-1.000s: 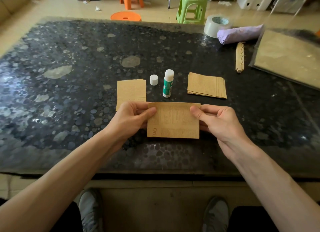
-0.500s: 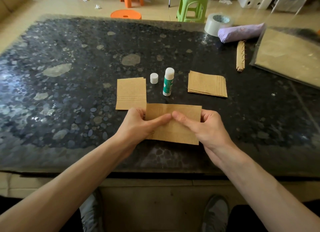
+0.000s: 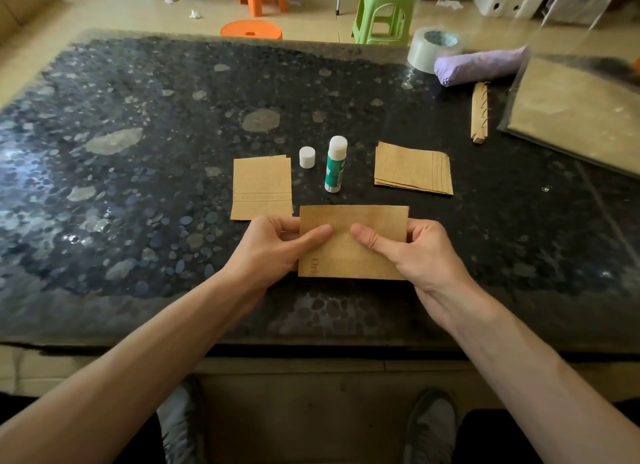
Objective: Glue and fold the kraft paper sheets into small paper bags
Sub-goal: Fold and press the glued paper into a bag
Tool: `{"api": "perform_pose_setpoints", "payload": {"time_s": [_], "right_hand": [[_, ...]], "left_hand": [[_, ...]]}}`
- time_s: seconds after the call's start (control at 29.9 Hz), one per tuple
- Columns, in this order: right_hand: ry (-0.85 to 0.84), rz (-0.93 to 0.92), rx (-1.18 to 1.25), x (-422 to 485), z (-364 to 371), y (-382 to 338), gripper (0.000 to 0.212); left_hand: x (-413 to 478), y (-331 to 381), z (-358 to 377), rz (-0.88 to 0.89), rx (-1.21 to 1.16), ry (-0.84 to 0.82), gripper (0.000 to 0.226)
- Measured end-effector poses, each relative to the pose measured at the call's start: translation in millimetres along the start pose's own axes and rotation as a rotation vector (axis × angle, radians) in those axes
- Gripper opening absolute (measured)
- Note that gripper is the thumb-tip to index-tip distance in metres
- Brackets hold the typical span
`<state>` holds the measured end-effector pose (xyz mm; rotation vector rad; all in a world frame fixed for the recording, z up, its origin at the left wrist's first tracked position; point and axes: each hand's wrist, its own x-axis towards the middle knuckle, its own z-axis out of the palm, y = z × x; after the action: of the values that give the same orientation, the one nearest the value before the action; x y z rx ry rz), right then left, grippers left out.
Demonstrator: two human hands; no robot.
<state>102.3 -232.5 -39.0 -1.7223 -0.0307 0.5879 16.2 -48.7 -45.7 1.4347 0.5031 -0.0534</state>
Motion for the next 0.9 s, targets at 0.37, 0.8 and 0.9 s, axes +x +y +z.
{"api": "perform_pose_setpoints", "payload": {"time_s": [0.37,0.8,0.9], "right_hand": [[0.007,-0.008,0.04,4.5,-7.8,-4.0,0.026],[0.092,-0.009,0.043,9.8,-14.4,-5.1,0.019],[0.046,-0.011,0.083,6.4,-12.3,-5.5,0.026]], "left_hand": [[3.8,1.8,-5.6,0.032,0.009,0.053,0.022],[4.4,4.3,-9.9,0.023,-0.034,0.085,0.024],[4.4,4.1,-10.1,0.066,-0.019,0.104,0.024]]}}
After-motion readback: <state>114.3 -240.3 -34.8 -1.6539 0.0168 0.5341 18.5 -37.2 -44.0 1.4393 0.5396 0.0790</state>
